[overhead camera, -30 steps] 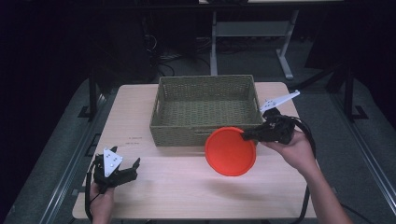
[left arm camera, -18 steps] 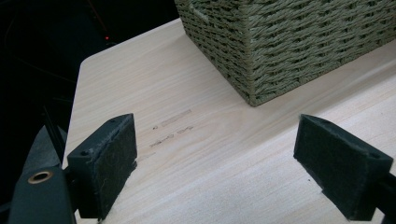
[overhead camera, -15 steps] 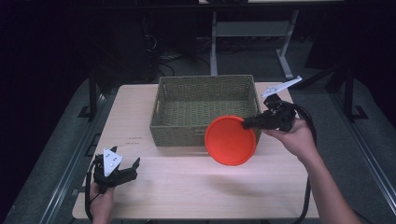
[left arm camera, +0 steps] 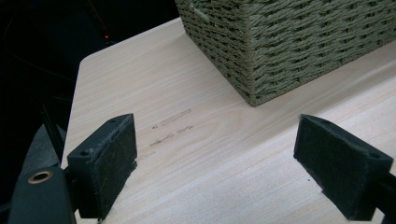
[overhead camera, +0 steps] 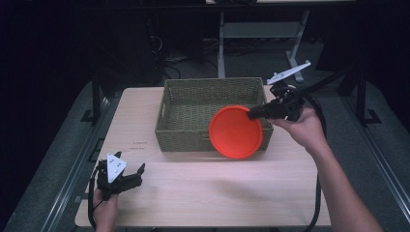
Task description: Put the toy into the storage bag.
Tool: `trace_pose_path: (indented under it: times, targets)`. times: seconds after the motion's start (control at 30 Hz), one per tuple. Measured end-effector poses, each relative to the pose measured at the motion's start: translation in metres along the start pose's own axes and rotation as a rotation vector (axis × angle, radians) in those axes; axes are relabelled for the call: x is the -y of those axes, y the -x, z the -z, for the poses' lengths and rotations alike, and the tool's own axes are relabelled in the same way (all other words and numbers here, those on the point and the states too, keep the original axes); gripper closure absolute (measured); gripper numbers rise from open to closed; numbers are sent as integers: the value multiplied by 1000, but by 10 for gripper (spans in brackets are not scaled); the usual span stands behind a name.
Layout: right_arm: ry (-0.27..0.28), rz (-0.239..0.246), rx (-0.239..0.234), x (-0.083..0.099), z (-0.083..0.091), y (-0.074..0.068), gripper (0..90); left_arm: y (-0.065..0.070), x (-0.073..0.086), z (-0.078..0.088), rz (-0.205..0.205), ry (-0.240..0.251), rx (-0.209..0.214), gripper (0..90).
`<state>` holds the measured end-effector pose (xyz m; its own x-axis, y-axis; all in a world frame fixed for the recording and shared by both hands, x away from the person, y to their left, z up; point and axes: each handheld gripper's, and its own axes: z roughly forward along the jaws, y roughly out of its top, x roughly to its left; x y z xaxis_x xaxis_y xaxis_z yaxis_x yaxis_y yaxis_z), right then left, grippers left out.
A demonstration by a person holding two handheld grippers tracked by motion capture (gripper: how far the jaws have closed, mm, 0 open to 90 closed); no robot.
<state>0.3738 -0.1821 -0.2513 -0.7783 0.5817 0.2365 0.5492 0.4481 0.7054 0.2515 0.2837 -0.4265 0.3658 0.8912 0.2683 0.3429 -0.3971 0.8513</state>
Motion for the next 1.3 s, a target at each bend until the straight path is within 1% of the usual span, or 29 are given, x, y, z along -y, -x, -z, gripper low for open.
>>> trace_pose_path:
  times: [0.2, 0.33, 0.37, 0.4, 0.43, 0.5, 0.57, 0.67, 0.73, 0.83, 0.93, 0.97, 1.03, 1.07, 1.1, 1.23, 1.3]
  targets:
    - [-1, 8, 9, -13, 0, 1, 821, -1, 0, 0, 7, -5, 1, 128]
    - [15, 4, 22, -21, -1, 1, 821, 1, 0, 0, 1, 2, 5, 128]
    - [16, 7, 23, -22, -2, 1, 821, 1, 0, 0, 1, 2, 5, 128]
    - [15, 8, 23, -24, -2, 1, 821, 1, -1, 1, -9, -7, 5, 128]
    - [13, 8, 22, -26, -4, 2, 821, 1, -1, 1, -6, -4, 5, 128]
    - [9, 0, 20, -29, -5, 4, 821, 0, 0, 0, 0, 0, 4, 128]
    - [9, -9, 22, -33, -7, 6, 821, 0, 0, 1, -3, -4, 3, 128]
    - [7, -20, 33, -37, -8, 9, 821, -1, 0, 1, -1, -2, 2, 128]
    - [8, -14, 40, -39, -9, 10, 821, -1, 0, 1, 5, -3, 4, 128]
    - [-4, -28, 49, -42, -11, 13, 821, -1, 0, 1, 0, -4, 5, 128]
    - [-4, -29, 58, -44, -13, 17, 821, 1, 0, 0, -5, -4, 10, 128]
    - [-1, -44, 56, -44, -14, 20, 821, 1, 0, 0, -7, -5, 10, 128]
    - [10, -61, 51, -45, -16, 24, 821, 1, 0, 0, 0, -5, 10, 128]
    - [16, -63, 49, -45, -16, 26, 821, 0, 0, 0, 0, -4, 10, 128]
    - [14, -75, 51, -46, -17, 28, 821, 0, 0, 1, -3, -4, 8, 128]
    - [18, -92, 74, -50, -20, 35, 821, 0, 0, 0, 3, -4, 12, 128]
    - [21, -103, 85, -51, -21, 36, 821, 0, 0, 1, 1, -1, 13, 128]
